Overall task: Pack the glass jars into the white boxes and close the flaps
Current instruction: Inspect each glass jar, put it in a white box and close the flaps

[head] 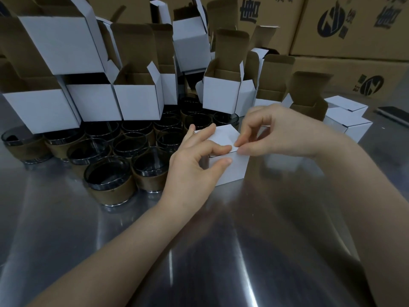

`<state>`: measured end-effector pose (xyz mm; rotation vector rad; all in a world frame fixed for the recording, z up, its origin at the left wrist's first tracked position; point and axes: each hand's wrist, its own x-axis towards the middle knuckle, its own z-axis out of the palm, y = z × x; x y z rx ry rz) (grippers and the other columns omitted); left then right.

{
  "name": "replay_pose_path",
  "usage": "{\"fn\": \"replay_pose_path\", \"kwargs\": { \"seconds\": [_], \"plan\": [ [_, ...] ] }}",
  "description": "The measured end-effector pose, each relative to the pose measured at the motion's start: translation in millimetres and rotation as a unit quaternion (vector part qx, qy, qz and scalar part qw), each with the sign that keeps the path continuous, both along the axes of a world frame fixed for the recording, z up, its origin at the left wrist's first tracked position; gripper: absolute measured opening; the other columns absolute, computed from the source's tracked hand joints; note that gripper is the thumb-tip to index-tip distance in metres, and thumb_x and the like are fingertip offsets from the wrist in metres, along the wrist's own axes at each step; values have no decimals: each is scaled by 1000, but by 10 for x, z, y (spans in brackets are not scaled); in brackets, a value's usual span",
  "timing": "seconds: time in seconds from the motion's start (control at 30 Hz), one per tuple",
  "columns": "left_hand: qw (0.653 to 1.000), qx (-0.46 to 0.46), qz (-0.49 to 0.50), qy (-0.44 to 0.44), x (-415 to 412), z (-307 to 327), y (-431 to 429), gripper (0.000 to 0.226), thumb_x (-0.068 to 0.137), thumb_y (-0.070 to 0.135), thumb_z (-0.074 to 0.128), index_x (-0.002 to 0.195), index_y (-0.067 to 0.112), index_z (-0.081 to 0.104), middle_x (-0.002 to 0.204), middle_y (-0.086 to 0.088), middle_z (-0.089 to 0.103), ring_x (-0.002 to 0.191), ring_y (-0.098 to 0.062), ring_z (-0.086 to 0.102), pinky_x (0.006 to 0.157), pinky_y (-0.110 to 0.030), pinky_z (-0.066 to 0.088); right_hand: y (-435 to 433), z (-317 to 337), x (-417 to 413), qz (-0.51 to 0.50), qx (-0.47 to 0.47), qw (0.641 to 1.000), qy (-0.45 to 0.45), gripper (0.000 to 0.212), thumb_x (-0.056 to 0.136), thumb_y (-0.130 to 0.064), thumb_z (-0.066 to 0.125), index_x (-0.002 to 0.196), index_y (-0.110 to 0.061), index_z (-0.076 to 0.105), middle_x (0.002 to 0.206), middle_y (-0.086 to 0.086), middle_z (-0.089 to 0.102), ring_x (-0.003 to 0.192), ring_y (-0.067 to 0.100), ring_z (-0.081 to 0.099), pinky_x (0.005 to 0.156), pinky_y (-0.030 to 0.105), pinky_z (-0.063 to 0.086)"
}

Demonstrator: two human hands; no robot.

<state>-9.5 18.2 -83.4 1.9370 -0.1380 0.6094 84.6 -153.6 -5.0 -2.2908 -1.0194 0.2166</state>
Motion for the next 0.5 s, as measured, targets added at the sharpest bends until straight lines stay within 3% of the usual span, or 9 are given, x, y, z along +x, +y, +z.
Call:
{"fn": "replay_pose_path", "kwargs": {
  "seconds": [0.1, 0.17, 0.27, 0.37, 0.5],
  "plan": [
    [1000, 7, -22, -8, -18, -25, -8, 29, 86, 12, 71, 97, 39, 66, 153, 5, 38, 149, -10, 14, 115, -15, 15, 78, -60, -38, 10, -41, 997, -63, 20, 77, -37, 78, 88, -31, 63, 117, -13, 51, 110, 2, 48, 91, 13, 41],
    [999, 0, -32, -12, -20, -46, -3, 30, 88, 10, 69, 103, 37, 65, 157, 4, 31, 150, -9, 12, 118, -23, 19, 132, -106, -85, 20, -51, 996, -66, 28, 76, -37, 78, 87, -31, 53, 127, -13, 49, 114, -3, 44, 86, 7, 37],
    [999, -8, -39, -16, -17, -62, -1, 38, 88, 15, 69, 120, 32, 60, 158, 11, 25, 147, -1, 18, 118, -34, 28, 146, -107, -97, -1, -56, 995, -86, 32, 75, -39, 79, 86, -31, 50, 120, -12, 52, 110, 1, 46, 87, 14, 39],
    [998, -25, -62, 0, -39, -51, -42, 43, 83, 21, 59, 122, 37, 52, 159, 11, 25, 144, -1, 28, 116, -41, 32, 108, -14, -121, -15, -111, 990, -90, 43, 73, -41, 80, 103, -37, 49, 113, -16, 45, 106, 0, 42, 89, 24, 42],
    [998, 14, -55, -5, -39, -80, -78, 41, 81, 17, 56, 122, 24, 58, 148, 8, 41, 137, -2, 39, 114, -36, 36, -5, 130, -178, -62, -211, 973, -64, 61, 70, -42, 78, 120, -46, 42, 117, -9, 40, 110, 13, 41, 92, 34, 41]
  ]
}}
